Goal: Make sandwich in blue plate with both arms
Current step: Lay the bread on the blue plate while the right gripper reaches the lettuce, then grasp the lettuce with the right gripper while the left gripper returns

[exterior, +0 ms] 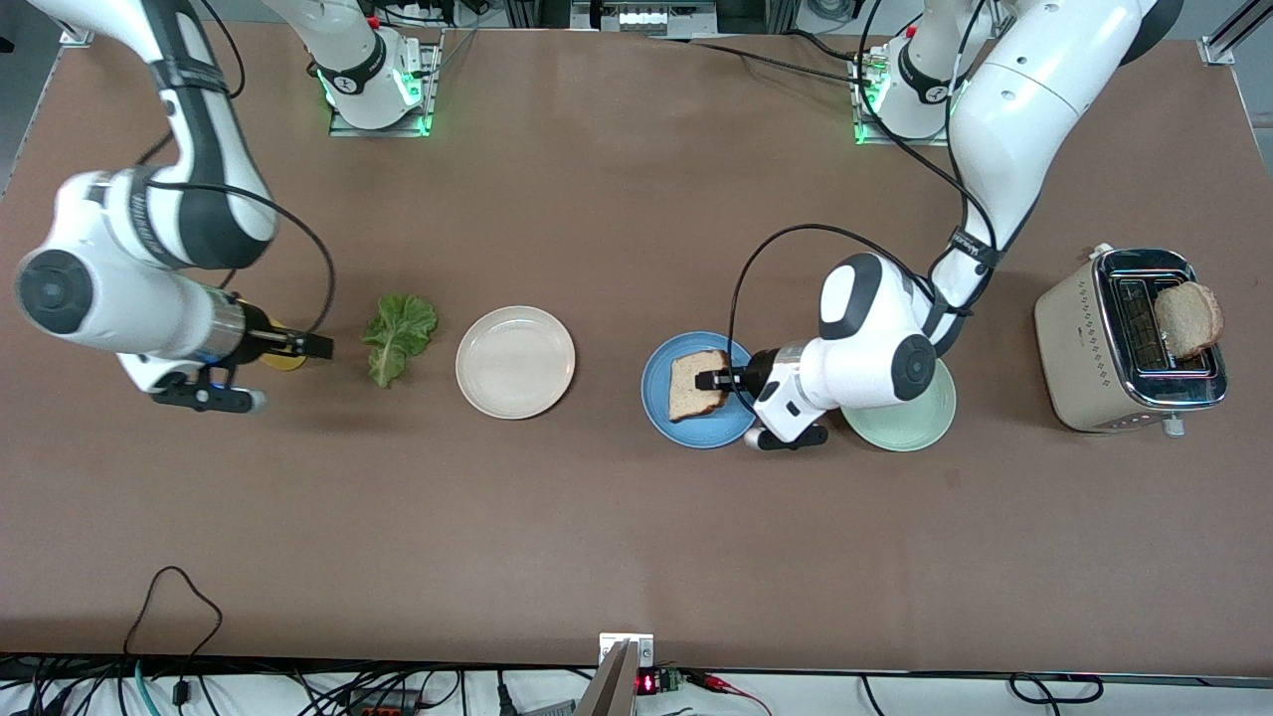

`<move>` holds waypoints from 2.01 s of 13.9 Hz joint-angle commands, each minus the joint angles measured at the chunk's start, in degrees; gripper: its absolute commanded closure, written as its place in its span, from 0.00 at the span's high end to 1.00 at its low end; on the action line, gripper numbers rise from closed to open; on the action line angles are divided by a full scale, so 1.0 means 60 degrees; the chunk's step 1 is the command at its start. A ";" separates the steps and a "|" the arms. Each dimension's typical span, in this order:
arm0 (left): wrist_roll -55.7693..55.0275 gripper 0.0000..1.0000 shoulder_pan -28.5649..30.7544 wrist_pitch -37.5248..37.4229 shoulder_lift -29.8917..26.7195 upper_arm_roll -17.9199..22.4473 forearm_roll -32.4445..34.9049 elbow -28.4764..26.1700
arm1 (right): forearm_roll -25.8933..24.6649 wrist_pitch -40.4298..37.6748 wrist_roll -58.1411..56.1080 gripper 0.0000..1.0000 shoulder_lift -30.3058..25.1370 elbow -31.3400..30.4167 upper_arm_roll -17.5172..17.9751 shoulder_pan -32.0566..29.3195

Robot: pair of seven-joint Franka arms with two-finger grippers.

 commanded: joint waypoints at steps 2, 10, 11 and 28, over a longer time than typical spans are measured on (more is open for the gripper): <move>0.0051 1.00 0.0626 -0.0800 -0.0456 0.0035 0.0633 0.0098 | -0.0173 0.1195 0.0731 1.00 0.0603 -0.0399 0.0002 0.0612; -0.0023 1.00 0.1623 -0.2397 -0.2023 0.0182 0.3606 0.0113 | -0.0554 0.3995 0.0763 1.00 0.1527 -0.1938 0.0002 0.0775; -0.0008 1.00 0.1755 -0.2616 -0.2228 0.0182 0.4205 0.0200 | -0.0554 0.4009 0.0763 1.00 0.1586 -0.1938 0.0002 0.0702; 0.3034 1.00 0.0116 -0.6236 -0.5641 0.5601 0.3113 0.0877 | -0.0540 0.3367 0.0528 0.00 0.1295 -0.1762 0.0002 0.0482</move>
